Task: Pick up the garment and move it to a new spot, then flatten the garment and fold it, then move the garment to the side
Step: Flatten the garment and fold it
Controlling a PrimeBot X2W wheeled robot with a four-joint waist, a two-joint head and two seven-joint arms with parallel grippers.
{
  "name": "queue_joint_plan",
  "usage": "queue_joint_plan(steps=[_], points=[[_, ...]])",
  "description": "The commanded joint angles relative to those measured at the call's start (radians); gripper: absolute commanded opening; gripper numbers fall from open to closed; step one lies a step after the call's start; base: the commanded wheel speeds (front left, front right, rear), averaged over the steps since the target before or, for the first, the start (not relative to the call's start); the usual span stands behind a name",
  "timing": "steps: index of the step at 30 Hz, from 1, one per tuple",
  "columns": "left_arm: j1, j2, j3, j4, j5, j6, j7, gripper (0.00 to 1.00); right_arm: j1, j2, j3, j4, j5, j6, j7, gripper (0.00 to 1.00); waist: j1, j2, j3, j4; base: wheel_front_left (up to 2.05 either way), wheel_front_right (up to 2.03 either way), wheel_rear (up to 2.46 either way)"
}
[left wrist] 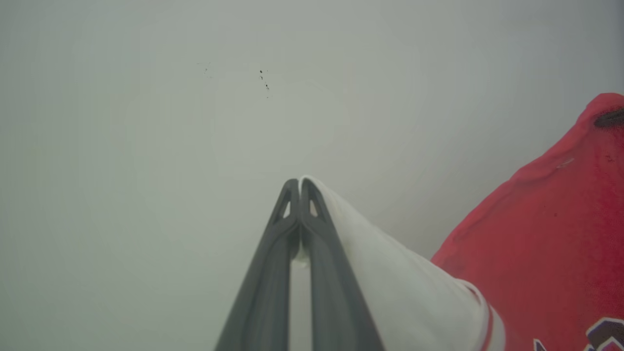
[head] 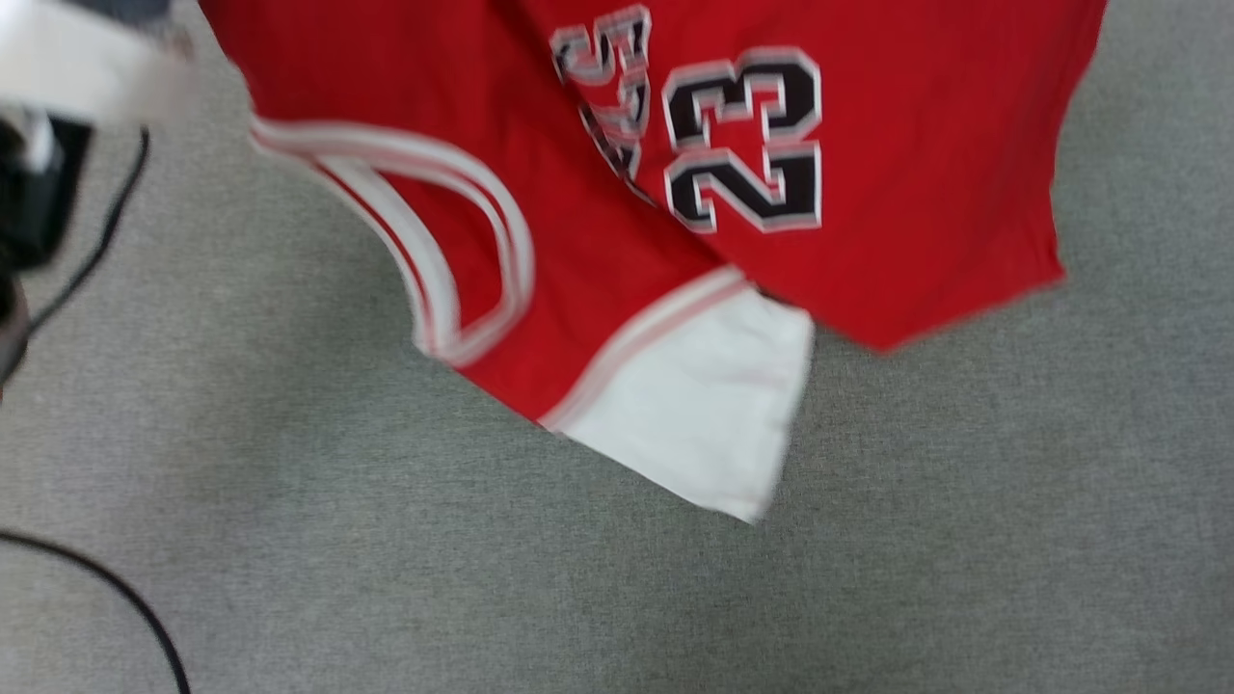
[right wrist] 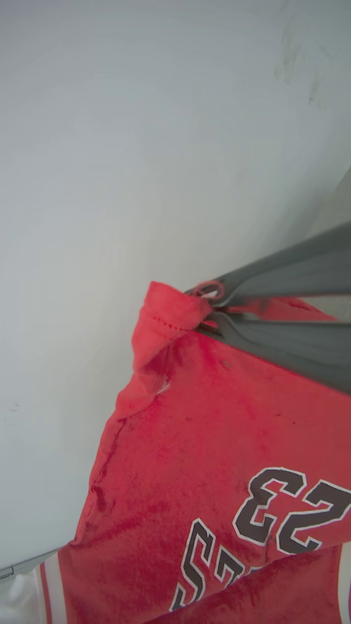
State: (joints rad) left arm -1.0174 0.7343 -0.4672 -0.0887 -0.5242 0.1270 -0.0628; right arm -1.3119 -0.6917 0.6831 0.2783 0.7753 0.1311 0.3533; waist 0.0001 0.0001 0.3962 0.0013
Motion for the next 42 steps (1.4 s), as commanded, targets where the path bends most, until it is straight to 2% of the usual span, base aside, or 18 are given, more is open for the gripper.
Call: queue_joint_plan(steps=[1, 10, 15, 19, 24, 28, 33, 42], points=[[-0.046, -0.014, -0.001, 0.017, 0.008, -0.012, 0.008, 0.0, -0.031, 0.017, -0.008, 0.012, -0.013, -0.001, -0.01, 0.0, -0.0001, -0.0001, 0.027, -0.009, 0.0, 0.0, 0.0], [-0.442, -0.09, -0.013, 0.222, 0.047, -0.109, 0.031, 0.0, -0.286, 0.129, -0.102, 0.163, -0.149, -0.001, -0.065, 0.0, -0.0001, -0.0001, 0.124, -0.01, 0.0, 0.0, 0.0], [-0.648, -0.135, -0.018, 0.338, 0.071, -0.156, 0.019, 0.0, -0.436, 0.164, -0.117, 0.244, -0.232, -0.001, -0.083, 0.0, -0.0001, -0.0001, 0.172, -0.003, 0.0, 0.0, 0.0], [-0.795, -0.167, -0.024, 0.44, 0.09, -0.184, 0.001, 0.0, -0.547, 0.188, -0.122, 0.307, -0.275, -0.001, -0.103, 0.0, -0.0001, -0.0001, 0.202, 0.005, 0.0, 0.0, 0.0], [-0.899, -0.203, -0.037, 0.544, 0.093, -0.209, -0.033, 0.0, -0.634, 0.227, -0.119, 0.398, -0.3, -0.001, -0.131, 0.0, -0.0001, -0.0001, 0.221, 0.01, 0.0, 0.0, 0.0], [-0.906, -0.226, -0.055, 0.625, 0.083, -0.224, -0.056, 0.0, -0.637, 0.242, -0.088, 0.466, -0.312, -0.001, -0.169, 0.0, -0.0001, -0.0001, 0.23, 0.013, 0.0, 0.0, 0.0], [-0.849, -0.228, -0.081, 0.702, 0.072, -0.237, -0.106, 0.0, -0.554, 0.255, -0.025, 0.515, -0.296, -0.001, -0.216, 0.0, -0.0001, -0.0001, 0.233, 0.006, 0.0, 0.0, 0.0], [-0.606, -0.223, -0.147, 0.761, 0.042, -0.249, -0.174, 0.0, -0.328, 0.294, 0.109, 0.553, -0.2, -0.001, -0.298, 0.0, -0.0001, -0.0001, 0.18, -0.007, 0.0, 0.0, 0.0]])
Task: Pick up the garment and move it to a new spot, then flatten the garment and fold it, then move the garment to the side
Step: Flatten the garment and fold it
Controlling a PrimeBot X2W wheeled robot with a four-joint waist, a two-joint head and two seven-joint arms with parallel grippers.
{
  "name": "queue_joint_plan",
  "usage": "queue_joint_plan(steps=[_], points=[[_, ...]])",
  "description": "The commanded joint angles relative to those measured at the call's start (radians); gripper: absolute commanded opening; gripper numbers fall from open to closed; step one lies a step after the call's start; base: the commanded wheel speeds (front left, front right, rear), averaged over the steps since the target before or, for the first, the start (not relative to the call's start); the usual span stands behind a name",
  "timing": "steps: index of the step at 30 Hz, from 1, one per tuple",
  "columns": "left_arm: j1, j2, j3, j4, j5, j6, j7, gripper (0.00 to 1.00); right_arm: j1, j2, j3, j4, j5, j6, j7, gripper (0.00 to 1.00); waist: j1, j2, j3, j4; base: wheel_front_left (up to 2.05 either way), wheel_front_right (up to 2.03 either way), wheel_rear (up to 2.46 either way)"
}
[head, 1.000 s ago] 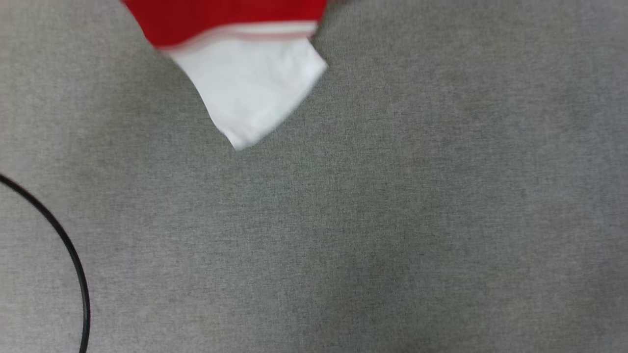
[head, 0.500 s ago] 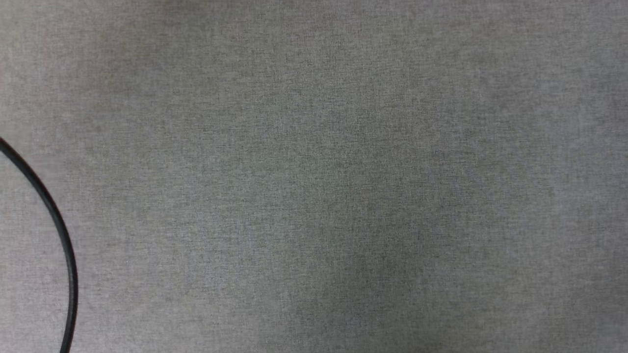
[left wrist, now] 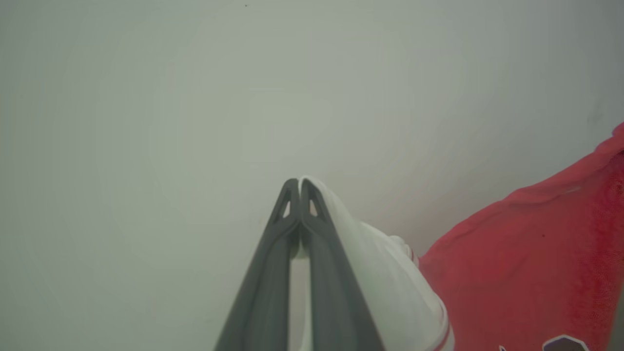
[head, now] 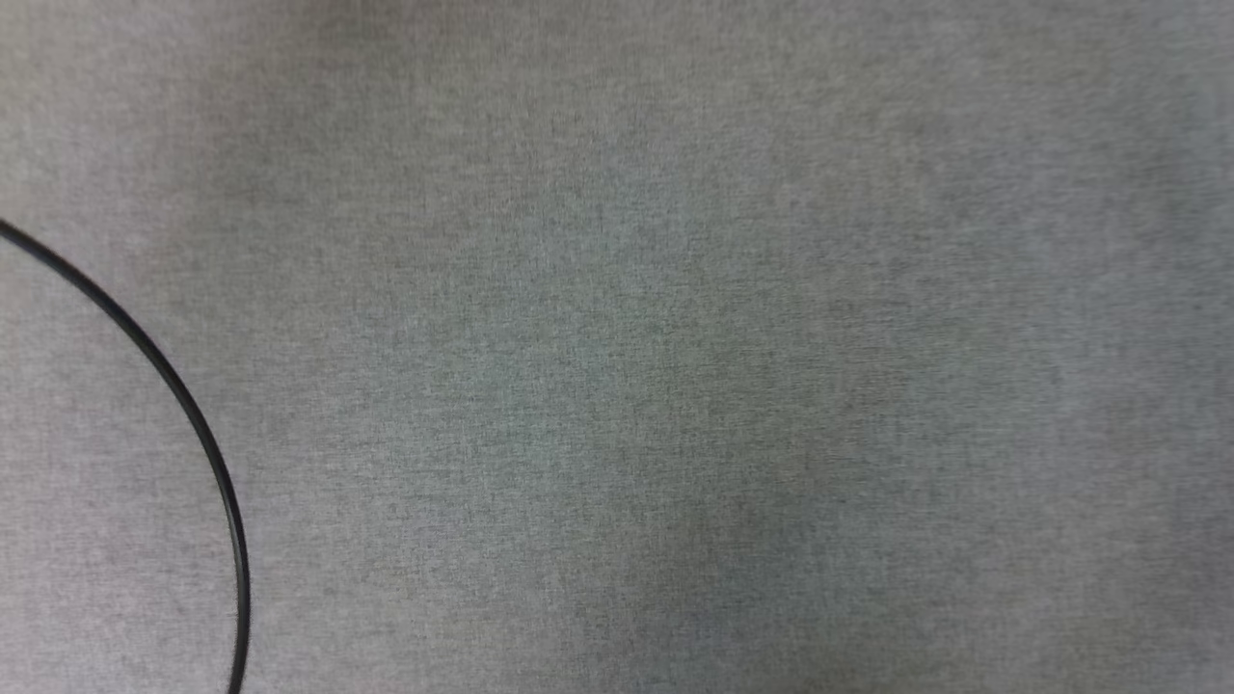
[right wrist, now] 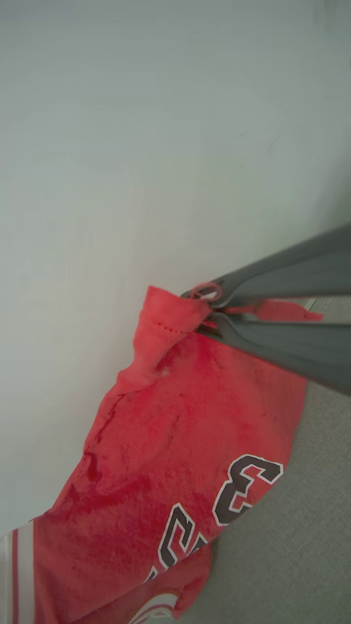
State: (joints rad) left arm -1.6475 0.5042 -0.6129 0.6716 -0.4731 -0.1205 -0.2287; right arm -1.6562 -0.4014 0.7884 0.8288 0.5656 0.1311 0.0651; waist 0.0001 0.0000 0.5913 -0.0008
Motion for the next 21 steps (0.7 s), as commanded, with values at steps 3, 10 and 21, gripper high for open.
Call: queue_joint_plan(steps=[3, 10, 21], points=[[0.129, 0.022, -0.011, -0.004, -0.022, -0.003, -0.02, 0.0, 0.096, 0.006, 0.055, 0.002, 0.045, -0.001, -0.032, 0.0, -0.0001, 0.0, -0.046, -0.01, 0.0, 0.0, 0.0], [0.38, 0.065, 0.009, -0.081, -0.07, 0.015, -0.033, 0.0, 0.252, -0.024, 0.155, -0.028, 0.122, -0.001, -0.074, 0.0, -0.0001, 0.0, -0.127, -0.018, 0.0, 0.0, 0.0], [0.98, 0.197, 0.039, -0.448, -0.161, 0.166, -0.036, 0.0, 0.565, -0.154, 0.322, -0.159, 0.256, -0.001, -0.13, 0.0, -0.0001, 0.0, -0.289, -0.032, 0.0, 0.0, 0.0]])
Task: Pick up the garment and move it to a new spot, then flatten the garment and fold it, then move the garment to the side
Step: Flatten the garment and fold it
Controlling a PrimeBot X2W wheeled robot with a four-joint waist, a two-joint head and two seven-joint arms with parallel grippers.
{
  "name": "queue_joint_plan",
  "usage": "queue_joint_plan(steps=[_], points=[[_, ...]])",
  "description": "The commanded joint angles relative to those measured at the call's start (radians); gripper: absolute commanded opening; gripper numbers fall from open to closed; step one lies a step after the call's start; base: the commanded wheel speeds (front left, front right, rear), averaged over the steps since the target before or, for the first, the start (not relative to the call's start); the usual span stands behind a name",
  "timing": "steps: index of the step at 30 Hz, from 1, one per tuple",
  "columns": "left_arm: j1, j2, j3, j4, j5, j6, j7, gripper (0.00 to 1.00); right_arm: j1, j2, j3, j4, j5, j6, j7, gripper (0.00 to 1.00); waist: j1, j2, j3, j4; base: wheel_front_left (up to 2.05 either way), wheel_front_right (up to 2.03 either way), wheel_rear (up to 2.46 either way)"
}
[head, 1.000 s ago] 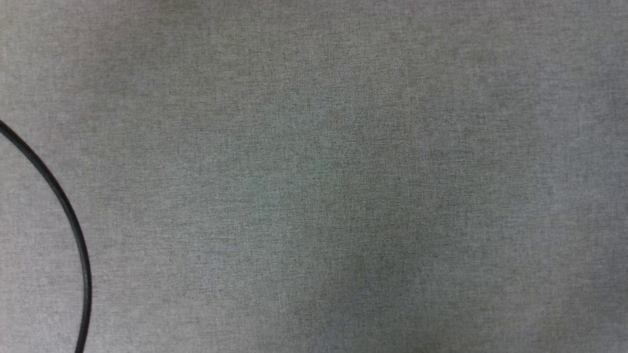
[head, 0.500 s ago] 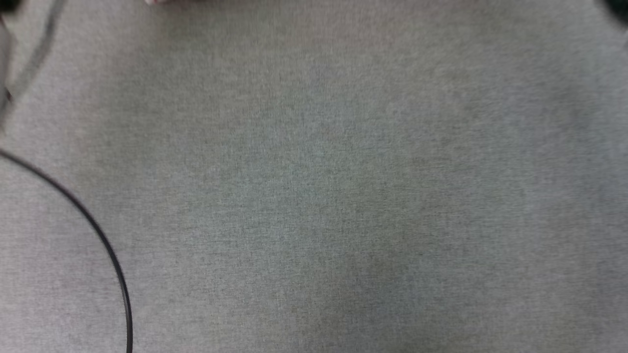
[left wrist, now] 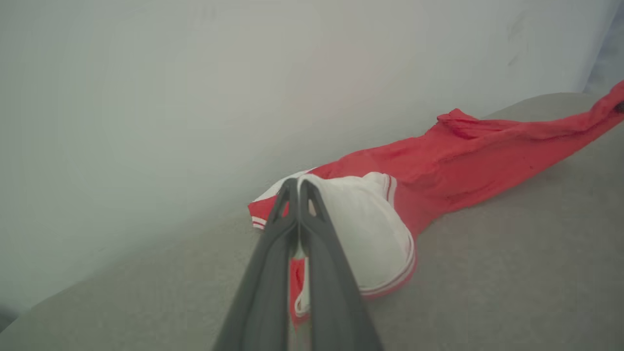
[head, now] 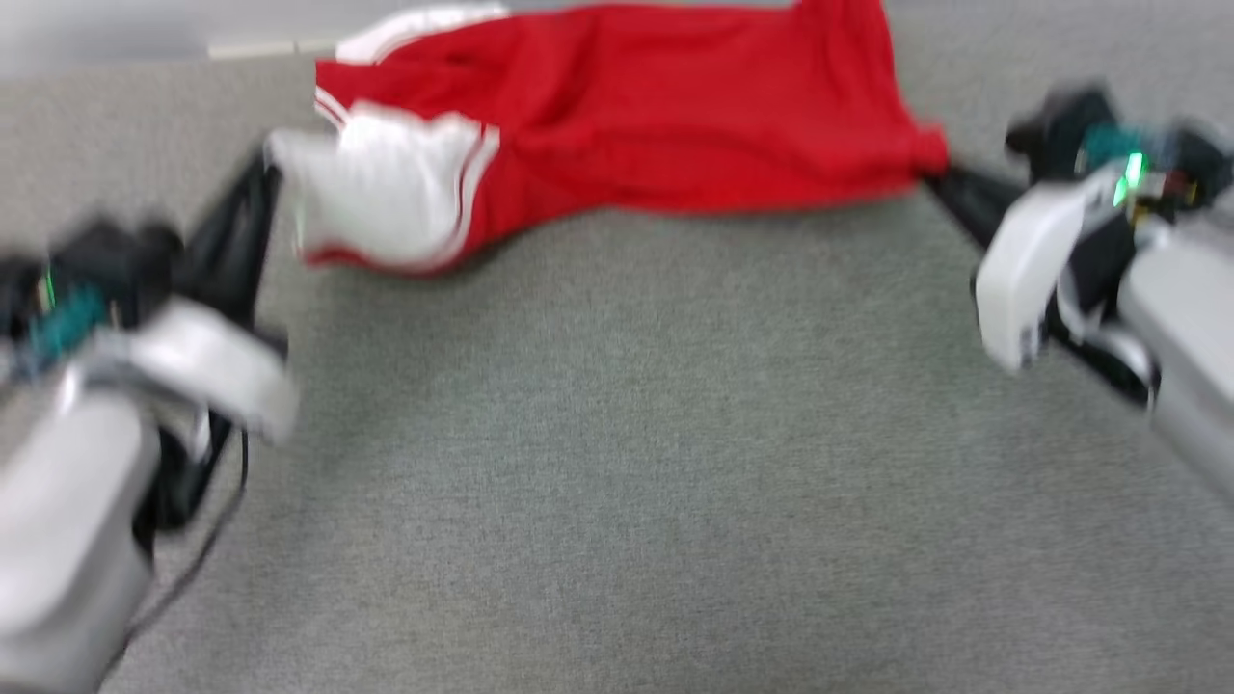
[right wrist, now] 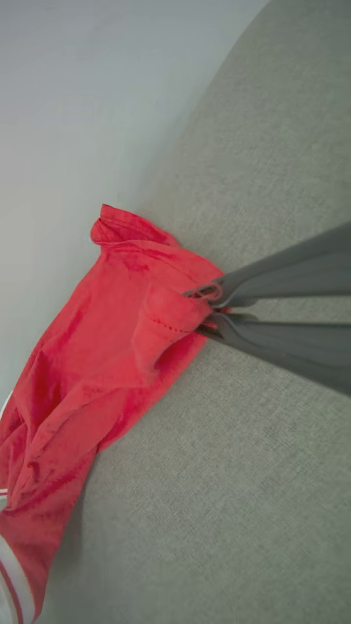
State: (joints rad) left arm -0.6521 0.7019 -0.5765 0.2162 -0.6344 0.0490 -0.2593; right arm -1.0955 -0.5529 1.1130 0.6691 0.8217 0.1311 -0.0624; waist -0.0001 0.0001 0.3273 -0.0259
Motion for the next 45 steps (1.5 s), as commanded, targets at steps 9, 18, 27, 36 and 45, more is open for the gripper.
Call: queue_joint_plan(steps=[9, 18, 27, 36, 45], points=[[0.431, 0.085, -0.02, -0.231, -0.093, 0.141, 0.025, 0.0, 0.238, -0.093, 0.057, -0.063, 0.056, -0.001, -0.035, 0.0, 0.0001, -0.0001, -0.14, -0.018, 0.0, 0.0, 0.0], [0.729, 0.092, -0.035, -0.353, -0.182, 0.257, 0.022, 0.0, 0.471, -0.192, 0.061, -0.15, 0.083, -0.001, -0.046, 0.0, 0.0001, -0.0001, -0.235, -0.005, 0.0, 0.0, 0.0], [0.903, 0.051, -0.066, -0.368, -0.236, 0.296, 0.012, 0.0, 0.67, -0.262, -0.033, -0.264, 0.081, -0.001, -0.011, 0.0, 0.0001, -0.0001, -0.281, -0.007, 0.0, 0.0, 0.0], [0.859, 0.047, -0.062, -0.361, -0.192, 0.281, 0.004, 0.0, 0.763, -0.25, -0.202, -0.351, 0.036, -0.001, 0.044, 0.0, 0.0001, -0.0001, -0.278, -0.003, 0.0, 0.0, 0.0], [0.62, 0.092, -0.019, -0.353, -0.116, 0.233, 0.044, 0.0, 0.76, -0.205, -0.406, -0.428, -0.039, -0.001, 0.101, 0.0, 0.0001, -0.0001, -0.227, -0.01, 0.0, 0.0, 0.0]])
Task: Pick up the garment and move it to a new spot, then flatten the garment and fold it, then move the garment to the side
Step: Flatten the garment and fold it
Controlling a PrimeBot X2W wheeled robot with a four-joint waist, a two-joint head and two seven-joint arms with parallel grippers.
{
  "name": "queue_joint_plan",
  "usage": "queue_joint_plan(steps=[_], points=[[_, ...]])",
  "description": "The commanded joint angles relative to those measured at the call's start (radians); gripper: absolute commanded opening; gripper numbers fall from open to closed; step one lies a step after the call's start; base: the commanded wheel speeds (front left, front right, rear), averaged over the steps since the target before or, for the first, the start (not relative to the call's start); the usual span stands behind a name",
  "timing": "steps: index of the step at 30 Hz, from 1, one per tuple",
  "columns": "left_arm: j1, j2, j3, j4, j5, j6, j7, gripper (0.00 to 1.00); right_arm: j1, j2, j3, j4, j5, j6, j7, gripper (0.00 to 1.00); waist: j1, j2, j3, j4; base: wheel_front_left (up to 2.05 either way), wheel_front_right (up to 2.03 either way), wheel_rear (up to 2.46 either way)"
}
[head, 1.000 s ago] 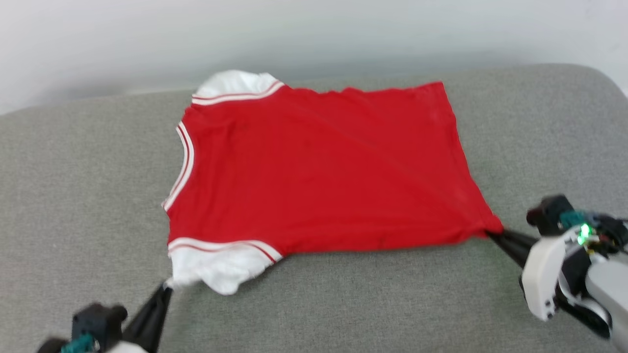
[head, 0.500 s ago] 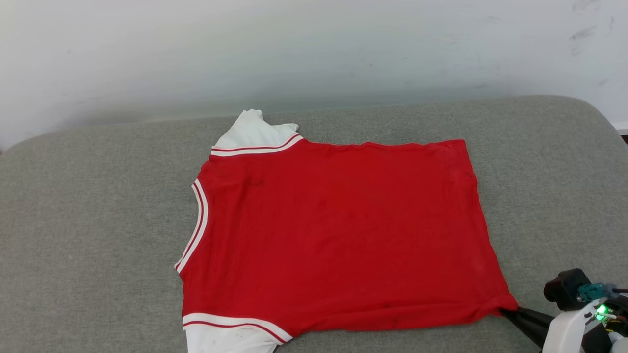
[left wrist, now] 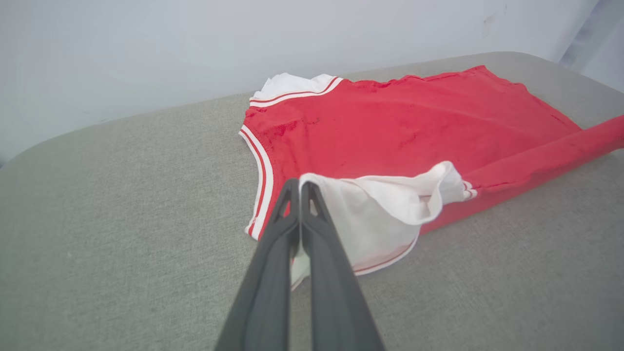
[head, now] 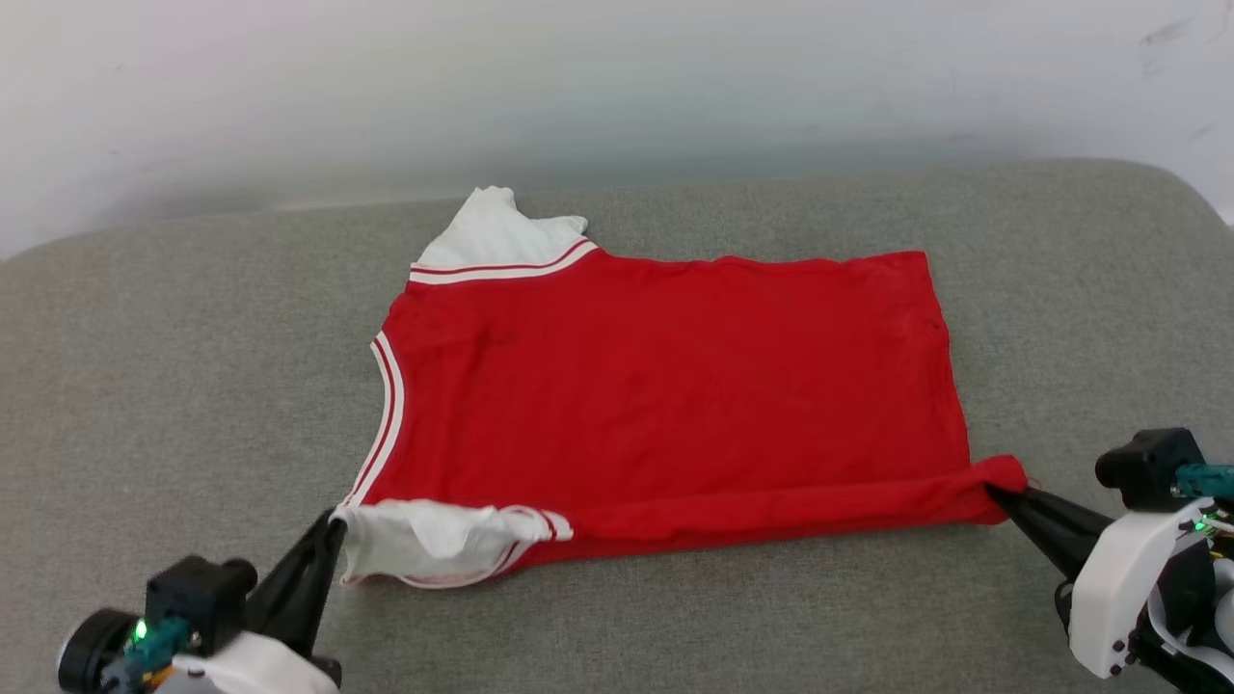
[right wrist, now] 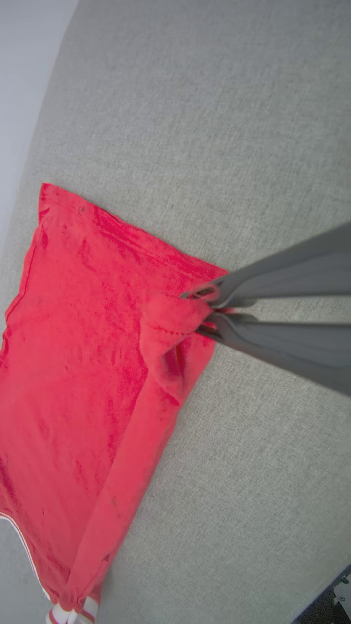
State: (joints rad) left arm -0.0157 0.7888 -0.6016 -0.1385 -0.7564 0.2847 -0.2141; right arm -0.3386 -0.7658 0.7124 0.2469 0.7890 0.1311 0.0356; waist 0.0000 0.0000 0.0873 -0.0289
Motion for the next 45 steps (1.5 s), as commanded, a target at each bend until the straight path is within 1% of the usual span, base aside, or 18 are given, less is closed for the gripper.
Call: queue_joint_plan(steps=[1, 5, 7, 11, 16, 21, 22, 24, 29, 32, 33, 34, 35, 36, 38, 41, 45], points=[[-0.047, 0.005, 0.008, 0.004, 0.01, -0.011, 0.01, 0.0, 0.0, 0.015, -0.022, -0.014, -0.014, -0.001, 0.012, 0.0, 0.0, 0.0, 0.023, -0.009, 0.0, 0.0, 0.0], [-0.166, -0.001, 0.01, 0.032, 0.032, -0.04, 0.05, 0.0, -0.021, 0.039, -0.084, -0.041, -0.045, -0.001, 0.048, 0.0, 0.0, 0.0, 0.082, -0.021, 0.0, 0.0, 0.0], [-0.23, -0.015, 0.01, 0.058, 0.043, -0.058, 0.061, 0.0, -0.039, 0.053, -0.105, -0.043, -0.056, -0.001, 0.071, 0.0, 0.0, 0.0, 0.113, -0.027, 0.0, 0.0, 0.0], [-0.333, -0.03, 0.014, 0.122, 0.056, -0.085, 0.079, 0.0, -0.084, 0.078, -0.129, -0.039, -0.073, -0.001, 0.111, 0.0, 0.0, 0.0, 0.179, -0.039, 0.0, 0.0, 0.0], [-0.438, -0.04, 0.015, 0.214, 0.071, -0.124, 0.093, 0.0, -0.152, 0.107, -0.14, -0.017, -0.091, -0.001, 0.131, 0.0, 0.0, 0.0, 0.254, -0.047, 0.0, 0.0, 0.0], [-0.508, -0.059, 0.001, 0.316, 0.08, -0.158, 0.105, 0.0, -0.214, 0.135, -0.126, 0.037, -0.097, -0.001, 0.152, 0.0, 0.0, 0.0, 0.31, -0.05, 0.0, 0.0, 0.0], [-0.508, -0.059, 0.001, 0.316, 0.08, -0.158, 0.105, 0.0, -0.214, 0.135, -0.126, 0.037, -0.097, -0.001, 0.152, 0.0, 0.0, 0.0, 0.31, -0.05, 0.0, 0.0, 0.0], [-0.53, -0.069, -0.007, 0.362, 0.079, -0.177, 0.105, 0.0, -0.233, 0.145, -0.112, 0.068, -0.096, -0.001, 0.163, 0.0, 0.0, 0.0, 0.324, -0.05, 0.0, 0.0, 0.0], [-0.565, -0.111, -0.041, 0.462, 0.082, -0.221, 0.104, 0.0, -0.252, 0.161, -0.067, 0.125, -0.085, -0.001, 0.175, 0.0, 0.0, 0.0, 0.331, -0.044, 0.0, 0.0, 0.0], [-0.572, -0.135, -0.056, 0.523, 0.079, -0.242, 0.101, 0.0, -0.262, 0.157, -0.052, 0.139, -0.079, -0.001, 0.163, 0.0, 0.0, 0.0, 0.317, -0.043, 0.0, 0.0, 0.0], [-0.574, -0.141, -0.06, 0.538, 0.078, -0.247, 0.098, 0.0, -0.264, 0.155, -0.057, 0.142, -0.079, -0.001, 0.151, 0.3, 0.0, 0.0, 0.309, -0.042, 0.0, 0.0, 0.0], [-0.574, -0.146, -0.061, 0.551, 0.07, -0.256, 0.102, 0.05, -0.265, 0.157, -0.06, 0.145, -0.073, -0.001, 0.144, 0.91, 0.0, 0.0, 0.3, -0.042, 0.0, 0.0, 0.0], [-0.578, -0.15, -0.062, 0.561, 0.069, -0.261, 0.099, 0.5, -0.263, 0.157, -0.061, 0.145, -0.067, -0.001, 0.139, 1.0, 0.0, 0.0, 0.289, -0.041, 0.0, 0.0, 0.0], [-0.584, -0.151, -0.061, 0.569, 0.07, -0.266, 0.09, 1.0, -0.264, 0.155, -0.063, 0.143, -0.067, -0.001, 0.129, 1.0, 0.0, 0.0, 0.28, -0.04, 0.0, 0.0, 0.0], [-0.586, -0.15, -0.065, 0.579, 0.063, -0.277, 0.096, 1.0, -0.261, 0.15, -0.07, 0.14, -0.069, -0.001, 0.112, 1.0, 0.0, 0.0, 0.259, -0.039, 0.0, 0.0, 0.0], [-0.594, -0.13, -0.066, 0.567, 0.064, -0.287, 0.11, 1.0, -0.249, 0.14, -0.076, 0.125, -0.07, -0.001, 0.095, 1.0, 0.0, 0.0, 0.231, -0.034, 0.0, 0.0, 0.0], [-0.612, -0.082, -0.076, 0.528, 0.061, -0.302, 0.186, 1.0, -0.225, 0.123, -0.085, 0.093, -0.08, -0.001, 0.087, 1.0, 0.0, 0.0, 0.201, -0.029, 0.0, 0.0, 0.0]])
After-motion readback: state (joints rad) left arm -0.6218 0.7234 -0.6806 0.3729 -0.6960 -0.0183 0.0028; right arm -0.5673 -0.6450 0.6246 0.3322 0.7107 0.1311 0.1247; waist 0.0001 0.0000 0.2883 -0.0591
